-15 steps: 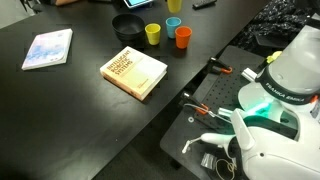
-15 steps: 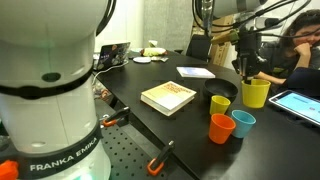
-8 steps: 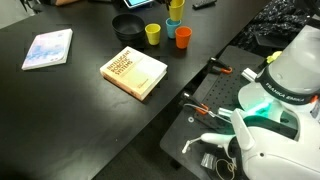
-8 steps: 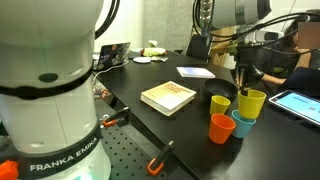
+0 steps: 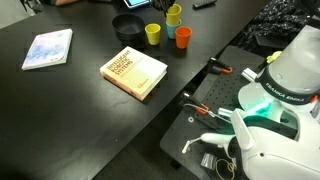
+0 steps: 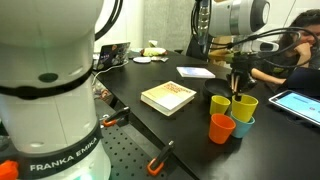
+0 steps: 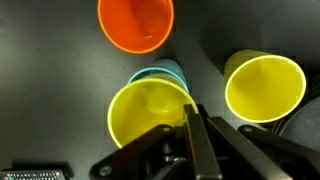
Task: Stack the four cups together.
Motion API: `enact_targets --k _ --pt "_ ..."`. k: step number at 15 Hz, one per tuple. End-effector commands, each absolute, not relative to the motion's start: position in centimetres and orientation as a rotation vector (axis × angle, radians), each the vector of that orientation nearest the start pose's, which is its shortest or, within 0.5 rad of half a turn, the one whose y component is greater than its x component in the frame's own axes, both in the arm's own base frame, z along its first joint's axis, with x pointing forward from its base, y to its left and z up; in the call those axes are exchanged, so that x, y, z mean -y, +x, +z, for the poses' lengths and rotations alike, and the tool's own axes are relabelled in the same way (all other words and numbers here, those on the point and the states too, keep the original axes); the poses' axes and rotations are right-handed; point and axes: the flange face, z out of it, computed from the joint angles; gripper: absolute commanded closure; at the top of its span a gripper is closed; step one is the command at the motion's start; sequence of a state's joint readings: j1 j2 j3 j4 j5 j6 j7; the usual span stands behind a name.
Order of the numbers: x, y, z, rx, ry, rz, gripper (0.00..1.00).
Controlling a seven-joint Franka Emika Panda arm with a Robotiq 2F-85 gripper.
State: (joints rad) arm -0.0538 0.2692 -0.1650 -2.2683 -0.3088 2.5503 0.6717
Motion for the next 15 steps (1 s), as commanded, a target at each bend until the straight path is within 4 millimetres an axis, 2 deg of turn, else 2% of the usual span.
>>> enact_targets --k 1,2,7,10,15 --pt "11.6 52.8 24.2 -1.025 -3.154 -0.123 0.7" --pt "11.6 52.8 24.2 -1.035 -3.149 -0.116 0.65" --pt "11.1 52.8 25.5 -1.058 -3.162 -0.123 0.26" --pt "10.7 51.5 26.5 -1.085 -3.185 -0.075 0.02" --pt "11.0 47.4 27.4 -1.129 -3.187 0.072 0.0"
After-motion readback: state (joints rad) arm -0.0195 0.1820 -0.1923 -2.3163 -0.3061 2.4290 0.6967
